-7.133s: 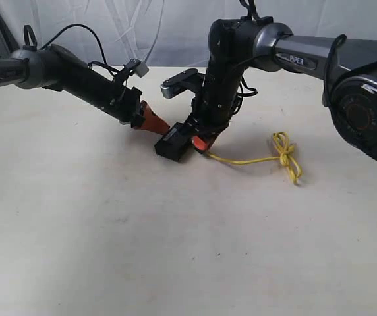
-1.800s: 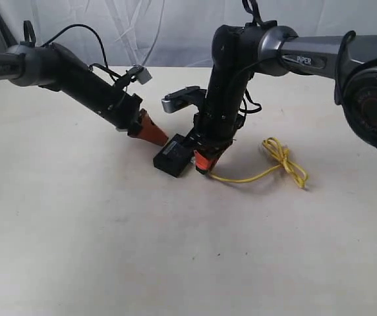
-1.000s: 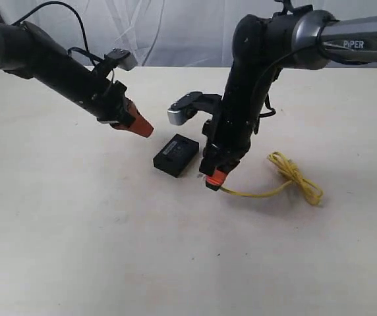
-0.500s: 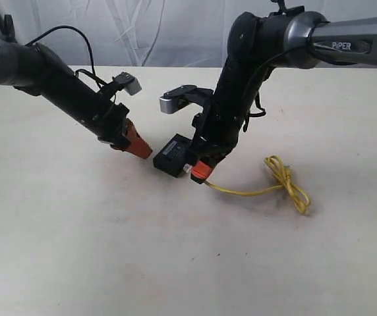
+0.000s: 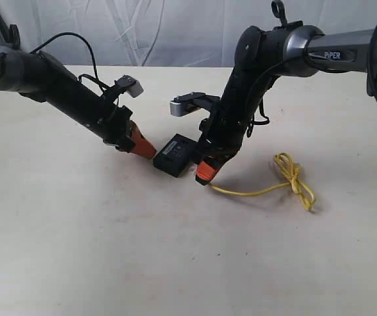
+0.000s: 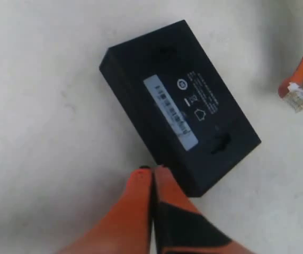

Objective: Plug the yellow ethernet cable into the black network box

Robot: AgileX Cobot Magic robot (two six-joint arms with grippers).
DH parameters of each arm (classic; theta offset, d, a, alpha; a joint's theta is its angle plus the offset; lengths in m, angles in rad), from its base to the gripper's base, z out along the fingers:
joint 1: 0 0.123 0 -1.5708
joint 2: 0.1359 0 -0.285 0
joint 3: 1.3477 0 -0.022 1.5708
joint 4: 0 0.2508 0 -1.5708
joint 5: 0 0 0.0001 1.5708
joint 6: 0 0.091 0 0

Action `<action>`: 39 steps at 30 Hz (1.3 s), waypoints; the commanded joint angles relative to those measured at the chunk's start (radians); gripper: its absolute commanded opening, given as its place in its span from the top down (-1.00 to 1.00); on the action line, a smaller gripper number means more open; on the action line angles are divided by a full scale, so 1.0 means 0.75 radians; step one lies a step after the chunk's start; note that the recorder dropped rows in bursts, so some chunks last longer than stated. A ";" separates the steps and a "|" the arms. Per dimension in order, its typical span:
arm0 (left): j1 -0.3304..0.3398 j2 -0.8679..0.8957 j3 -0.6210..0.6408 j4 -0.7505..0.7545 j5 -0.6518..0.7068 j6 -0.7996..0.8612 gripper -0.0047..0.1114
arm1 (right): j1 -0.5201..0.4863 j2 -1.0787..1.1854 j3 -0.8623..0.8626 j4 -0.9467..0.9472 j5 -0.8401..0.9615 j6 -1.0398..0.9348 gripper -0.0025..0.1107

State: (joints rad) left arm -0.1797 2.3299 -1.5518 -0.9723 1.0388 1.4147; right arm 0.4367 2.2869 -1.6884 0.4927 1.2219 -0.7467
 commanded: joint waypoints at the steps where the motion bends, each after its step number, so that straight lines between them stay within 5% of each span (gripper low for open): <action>1: -0.001 0.004 -0.029 -0.029 -0.047 0.032 0.92 | -0.007 0.032 -0.090 -0.018 -0.001 0.078 0.97; 10: -0.004 0.004 -0.093 -0.003 -0.098 0.036 0.92 | -0.007 0.068 -0.157 -0.142 -0.001 0.194 0.97; 18: -0.006 0.078 -0.259 0.147 0.003 -0.277 0.92 | 0.005 0.068 -0.157 -0.178 -0.001 0.232 0.97; 39: -0.109 0.173 -0.405 0.163 0.081 -0.267 0.92 | 0.056 0.104 -0.163 -0.223 -0.001 0.298 0.97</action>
State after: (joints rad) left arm -0.2567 2.4608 -1.8521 -0.8417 1.0958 1.2180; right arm 0.4810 2.3616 -1.8054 0.3180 1.2199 -0.5332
